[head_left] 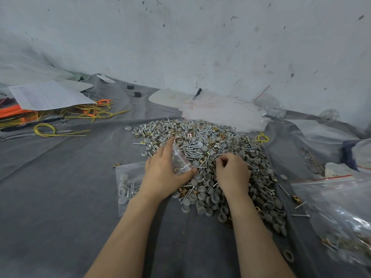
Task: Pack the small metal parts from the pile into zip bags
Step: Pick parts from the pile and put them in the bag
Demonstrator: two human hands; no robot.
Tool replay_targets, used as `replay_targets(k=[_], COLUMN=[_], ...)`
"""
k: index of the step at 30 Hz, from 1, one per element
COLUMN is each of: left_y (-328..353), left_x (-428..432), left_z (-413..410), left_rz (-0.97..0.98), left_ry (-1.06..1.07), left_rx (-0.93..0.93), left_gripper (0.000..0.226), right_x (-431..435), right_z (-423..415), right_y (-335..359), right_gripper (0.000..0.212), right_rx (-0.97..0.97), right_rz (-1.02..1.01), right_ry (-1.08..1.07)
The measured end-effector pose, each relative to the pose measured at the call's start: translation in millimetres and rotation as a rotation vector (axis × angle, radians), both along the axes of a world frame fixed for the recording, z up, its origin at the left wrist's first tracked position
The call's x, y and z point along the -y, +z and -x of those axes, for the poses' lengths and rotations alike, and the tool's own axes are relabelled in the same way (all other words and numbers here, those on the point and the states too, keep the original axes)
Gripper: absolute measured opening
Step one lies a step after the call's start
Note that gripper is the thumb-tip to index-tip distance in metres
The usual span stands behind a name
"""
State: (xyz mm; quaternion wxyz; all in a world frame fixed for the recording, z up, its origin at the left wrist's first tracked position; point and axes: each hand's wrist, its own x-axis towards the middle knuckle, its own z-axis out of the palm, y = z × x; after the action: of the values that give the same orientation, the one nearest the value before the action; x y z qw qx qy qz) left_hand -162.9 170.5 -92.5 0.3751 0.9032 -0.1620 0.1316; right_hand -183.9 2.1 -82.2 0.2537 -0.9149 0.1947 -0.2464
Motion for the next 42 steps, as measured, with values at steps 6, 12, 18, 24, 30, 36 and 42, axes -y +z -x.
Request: replay_targets(k=[6, 12, 18, 24, 30, 36, 42], left_y=[2.0, 1.9, 4.1, 2.8, 2.6, 2.9, 1.7], left_x=[0.2, 2.1, 0.6, -2.8, -3.4, -4.5, -3.9], left_z=[1.7, 2.2, 0.9, -2.2, -5.3, -5.8, -6.8], left_rz=[0.006, 0.019, 0.120, 0.192, 0.303, 0.341, 0.351], left_ry=[-0.007, -0.020, 0.035, 0.099, 0.159, 0.179, 0.184], left_rx=[0.006, 0.026, 0.020, 0.007, 0.019, 0.020, 0.018], left_gripper=[0.105, 0.101, 0.102, 0.100, 0.094, 0.093, 0.093], right_x=[-7.0, -38.4, -28.0, -23.5, -48.6, -57.3, -60.0], right_z=[2.7, 3.8, 14.4, 25.4, 27.0, 25.3, 33.1], right_y=[10.9, 18.2, 27.9, 34.8, 26.3, 19.6, 25.1], right_gripper=[0.011, 0.014, 0.005, 0.017, 0.025, 0.019, 0.027], right_rx=[0.343, 0.085, 0.015, -0.207, -0.440, -0.476, -0.488], right_rz=[-0.297, -0.364, -0.282, -0.157, 0.203, 0.361, 0.429], right_ry=[0.111, 0.536, 0.524, 0.559, 0.612, 0.562, 0.541])
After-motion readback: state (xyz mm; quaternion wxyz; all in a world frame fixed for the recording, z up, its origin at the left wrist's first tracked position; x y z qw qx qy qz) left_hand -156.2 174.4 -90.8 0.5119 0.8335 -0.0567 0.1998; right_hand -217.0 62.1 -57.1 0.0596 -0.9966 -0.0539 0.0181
